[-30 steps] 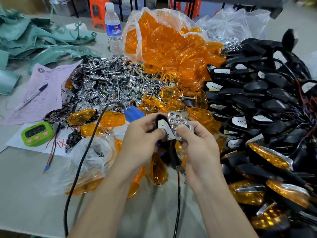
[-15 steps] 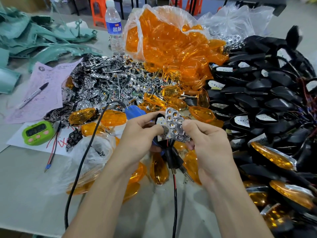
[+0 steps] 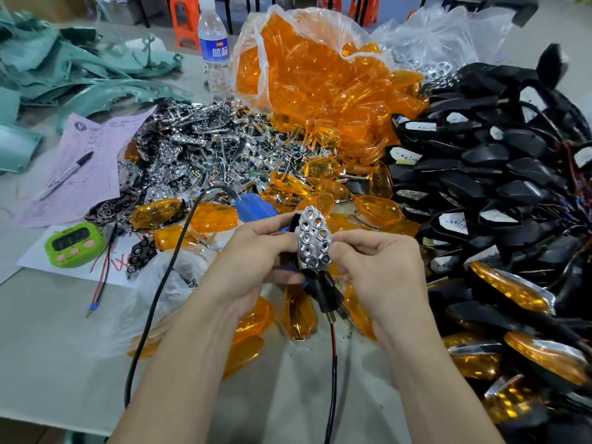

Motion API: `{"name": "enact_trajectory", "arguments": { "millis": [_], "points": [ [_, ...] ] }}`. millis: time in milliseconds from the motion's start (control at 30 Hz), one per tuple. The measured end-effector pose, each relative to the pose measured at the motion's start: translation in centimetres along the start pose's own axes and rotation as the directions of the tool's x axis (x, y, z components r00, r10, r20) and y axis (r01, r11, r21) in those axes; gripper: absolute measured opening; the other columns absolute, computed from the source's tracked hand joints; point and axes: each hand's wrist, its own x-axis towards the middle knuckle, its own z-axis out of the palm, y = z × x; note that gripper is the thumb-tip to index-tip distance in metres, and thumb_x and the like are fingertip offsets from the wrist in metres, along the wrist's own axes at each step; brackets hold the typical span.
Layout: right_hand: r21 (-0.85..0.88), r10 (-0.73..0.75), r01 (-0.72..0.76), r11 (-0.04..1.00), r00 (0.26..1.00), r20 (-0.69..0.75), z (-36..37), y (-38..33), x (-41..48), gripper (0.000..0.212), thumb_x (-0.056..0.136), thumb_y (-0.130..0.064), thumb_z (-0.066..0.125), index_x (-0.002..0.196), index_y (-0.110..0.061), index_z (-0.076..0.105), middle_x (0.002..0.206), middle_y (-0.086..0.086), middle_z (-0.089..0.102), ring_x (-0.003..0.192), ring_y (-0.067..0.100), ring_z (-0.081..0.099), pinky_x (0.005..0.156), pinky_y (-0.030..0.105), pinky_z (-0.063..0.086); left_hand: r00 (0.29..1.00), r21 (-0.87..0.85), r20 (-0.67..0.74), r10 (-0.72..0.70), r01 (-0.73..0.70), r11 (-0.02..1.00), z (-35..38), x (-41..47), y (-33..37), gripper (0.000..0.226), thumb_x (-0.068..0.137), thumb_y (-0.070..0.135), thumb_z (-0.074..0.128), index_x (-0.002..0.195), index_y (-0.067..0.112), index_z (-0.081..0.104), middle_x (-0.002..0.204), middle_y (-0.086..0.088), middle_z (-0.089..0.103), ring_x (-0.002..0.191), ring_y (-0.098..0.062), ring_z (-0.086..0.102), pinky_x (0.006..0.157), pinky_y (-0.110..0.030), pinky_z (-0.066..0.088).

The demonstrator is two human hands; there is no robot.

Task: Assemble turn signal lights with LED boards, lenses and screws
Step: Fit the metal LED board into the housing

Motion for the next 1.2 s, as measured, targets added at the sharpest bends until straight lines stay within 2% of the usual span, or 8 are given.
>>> {"name": "enact_trajectory", "arguments": {
  "millis": [200, 367, 533, 633, 800, 900, 1067, 1200],
  "points": [
    [-0.248, -0.059, 0.079, 0.966, 0.995, 0.085, -0.3, -0.9, -0.2, 0.051, 0.082, -0.025, 0.083, 0.062, -0.068, 0.066, 0.065, -0.027, 0.07, 0.064, -0.004, 0.067, 0.06, 0.024, 0.057, 1.0, -0.058, 0.013, -0.023, 0.023, 0.998, -0.3, 0.1, -0.3, 0.032, 0.094, -0.001, 0.064, 0.112, 0.019, 0.081, 0.102, -0.01, 0.08, 0.075, -0.023, 0.077, 0.049, -0.026, 0.058],
    [-0.18, 0.018, 0.023, 0.983, 0.974, 0.227, -0.7, -1.0, 0.5, 0.039, 0.084, -0.015, 0.082, 0.069, -0.051, 0.077, 0.067, -0.011, 0.075, 0.053, 0.001, 0.06, 0.063, 0.033, 0.055, 0.994, -0.027, -0.099, 0.052, -0.055, 0.998, 0.2, 0.0, -0.9, 0.017, 0.096, 0.008, 0.07, 0.106, 0.016, 0.081, 0.08, -0.008, 0.075, 0.053, -0.015, 0.065, 0.041, -0.023, 0.049],
    [-0.115, 0.036, -0.009, 0.993, 0.969, 0.244, -0.3, -0.3, 0.3, 0.03, 0.084, -0.01, 0.081, 0.076, -0.039, 0.081, 0.065, -0.008, 0.074, 0.052, 0.002, 0.059, 0.061, 0.028, 0.05, 0.965, 0.108, -0.207, 0.163, -0.143, 0.984, 0.7, 0.2, -1.2, 0.019, 0.097, 0.018, 0.072, 0.089, 0.03, 0.084, 0.075, -0.007, 0.075, 0.062, -0.025, 0.061, 0.052, -0.035, 0.05],
    [-0.216, 0.026, 0.016, 0.976, 0.981, 0.193, -0.5, -0.4, 0.2, 0.02, 0.083, -0.019, 0.081, 0.073, -0.036, 0.081, 0.059, -0.01, 0.071, 0.05, 0.004, 0.061, 0.054, 0.024, 0.05, 0.975, 0.103, -0.165, 0.151, -0.135, 0.985, 0.6, -0.1, -0.9, 0.024, 0.096, 0.015, 0.071, 0.09, 0.034, 0.085, 0.075, -0.004, 0.075, 0.058, -0.017, 0.063, 0.043, -0.028, 0.049],
    [-0.433, -0.037, 0.091, 0.897, 0.991, 0.131, -0.7, -1.7, -0.2, 0.021, 0.081, -0.038, 0.078, 0.06, -0.037, 0.071, 0.058, -0.023, 0.068, 0.057, -0.005, 0.066, 0.042, 0.01, 0.047, 0.997, -0.055, -0.071, 0.042, -0.046, 0.997, 0.3, -0.1, -0.9, 0.016, 0.096, 0.02, 0.07, 0.105, 0.019, 0.083, 0.082, -0.007, 0.072, 0.057, -0.013, 0.06, 0.041, -0.022, 0.045],
    [-0.539, -0.076, 0.103, 0.836, 0.994, 0.072, -0.3, -2.1, 0.3, 0.024, 0.075, -0.045, 0.078, 0.056, -0.033, 0.068, 0.054, -0.016, 0.065, 0.051, 0.001, 0.062, 0.036, 0.006, 0.036, 0.998, -0.094, -0.044, 0.033, -0.037, 0.995, 0.5, -0.1, -1.2, 0.025, 0.101, 0.024, 0.063, 0.116, 0.012, 0.078, 0.088, -0.009, 0.072, 0.06, -0.013, 0.062, 0.043, -0.022, 0.045],
    [-0.639, -0.13, 0.143, 0.756, 0.989, 0.067, 0.5, -1.9, 0.7, 0.039, 0.076, -0.041, 0.079, 0.05, -0.033, 0.052, 0.053, -0.02, 0.051, 0.049, -0.002, 0.046, 0.051, -0.007, 0.029, 0.999, -0.14, -0.037, 0.029, -0.034, 0.99, 1.3, -0.4, -1.7, 0.04, 0.103, 0.031, 0.056, 0.127, 0.002, 0.07, 0.1, -0.017, 0.067, 0.065, -0.016, 0.058, 0.044, -0.022, 0.045],
    [-0.637, -0.161, 0.154, 0.756, 0.986, 0.047, 0.5, -1.8, 0.3, 0.039, 0.075, -0.041, 0.08, 0.05, -0.03, 0.051, 0.05, -0.019, 0.047, 0.042, -0.002, 0.044, 0.053, -0.009, 0.027, 0.998, -0.214, -0.059, 0.033, -0.045, 0.976, 1.7, -0.8, -2.0, 0.069, 0.085, 0.038, 0.066, 0.134, -0.011, 0.056, 0.091, -0.014, 0.067, 0.06, -0.015, 0.056, 0.042, -0.022, 0.043]
  ]
}}
